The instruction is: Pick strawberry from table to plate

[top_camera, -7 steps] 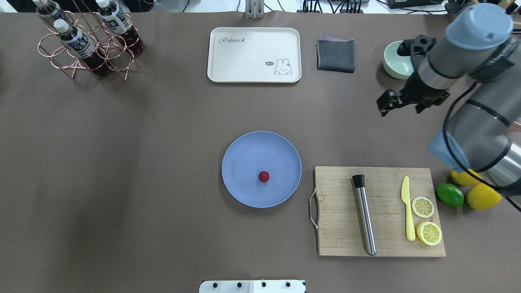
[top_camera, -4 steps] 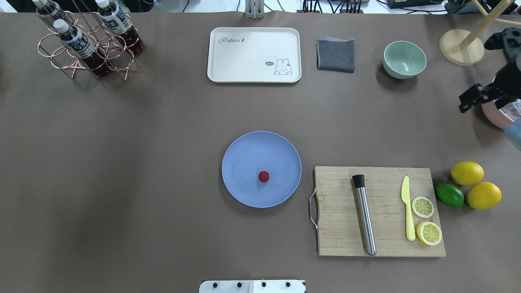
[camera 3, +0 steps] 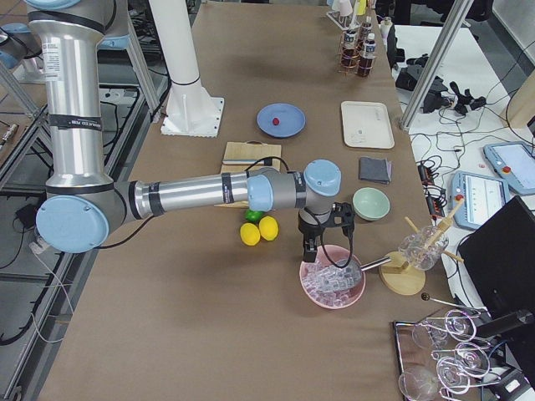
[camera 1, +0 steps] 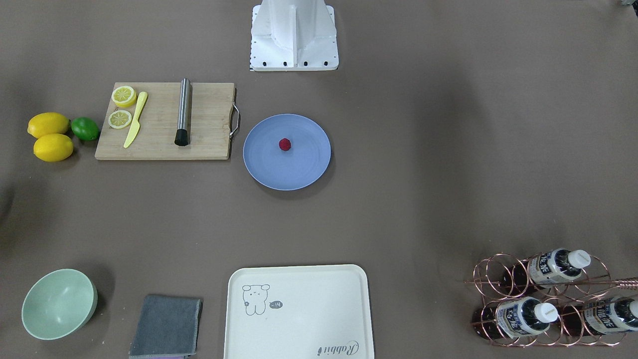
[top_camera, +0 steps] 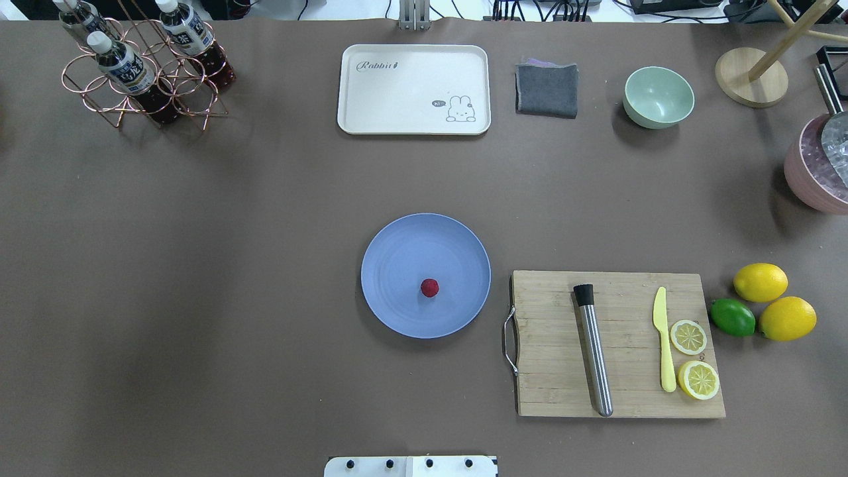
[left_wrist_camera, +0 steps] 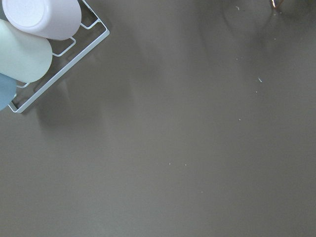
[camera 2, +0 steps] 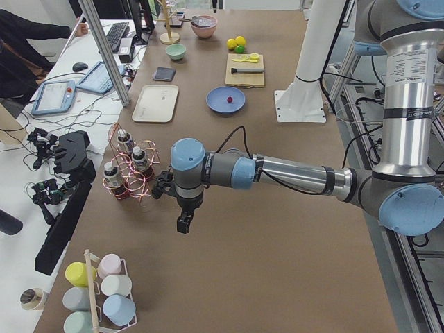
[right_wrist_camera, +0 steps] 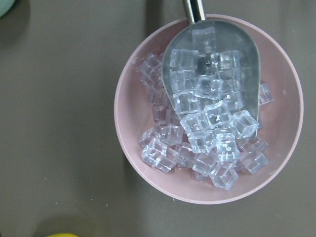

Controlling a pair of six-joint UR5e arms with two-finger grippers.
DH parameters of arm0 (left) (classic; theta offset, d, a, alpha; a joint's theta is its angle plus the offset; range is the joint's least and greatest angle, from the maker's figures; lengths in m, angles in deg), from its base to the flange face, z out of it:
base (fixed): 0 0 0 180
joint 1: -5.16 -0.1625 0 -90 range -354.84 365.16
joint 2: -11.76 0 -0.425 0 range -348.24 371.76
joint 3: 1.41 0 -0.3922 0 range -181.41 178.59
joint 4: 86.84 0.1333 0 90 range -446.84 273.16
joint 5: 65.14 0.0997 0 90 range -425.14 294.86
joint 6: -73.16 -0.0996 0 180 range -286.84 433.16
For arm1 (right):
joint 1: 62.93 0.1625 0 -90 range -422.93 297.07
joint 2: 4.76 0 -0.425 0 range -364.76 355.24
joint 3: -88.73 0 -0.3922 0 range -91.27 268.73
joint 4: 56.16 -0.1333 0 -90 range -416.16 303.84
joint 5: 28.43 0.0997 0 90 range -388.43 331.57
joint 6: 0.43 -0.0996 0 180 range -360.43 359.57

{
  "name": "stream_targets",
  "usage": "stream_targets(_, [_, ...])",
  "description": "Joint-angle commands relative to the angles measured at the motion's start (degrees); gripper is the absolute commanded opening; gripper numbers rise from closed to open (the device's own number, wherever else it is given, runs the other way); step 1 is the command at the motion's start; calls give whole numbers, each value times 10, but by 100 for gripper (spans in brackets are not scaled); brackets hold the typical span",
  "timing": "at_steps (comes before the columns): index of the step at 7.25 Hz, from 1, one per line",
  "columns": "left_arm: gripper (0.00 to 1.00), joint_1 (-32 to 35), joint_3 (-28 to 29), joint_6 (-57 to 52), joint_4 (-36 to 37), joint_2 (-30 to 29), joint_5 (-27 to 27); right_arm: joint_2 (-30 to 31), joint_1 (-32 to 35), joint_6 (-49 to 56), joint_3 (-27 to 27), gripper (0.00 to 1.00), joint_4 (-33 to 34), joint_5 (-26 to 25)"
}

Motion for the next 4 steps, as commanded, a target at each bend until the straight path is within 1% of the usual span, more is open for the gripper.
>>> stream_targets(1, [98,-3,4,-1,-11,-2,-3,9,24,15,7,100,-2,13])
stream_targets(4, [98,-4,9,-2,-14,-8,-3,12,28,15,8,100,-2,18])
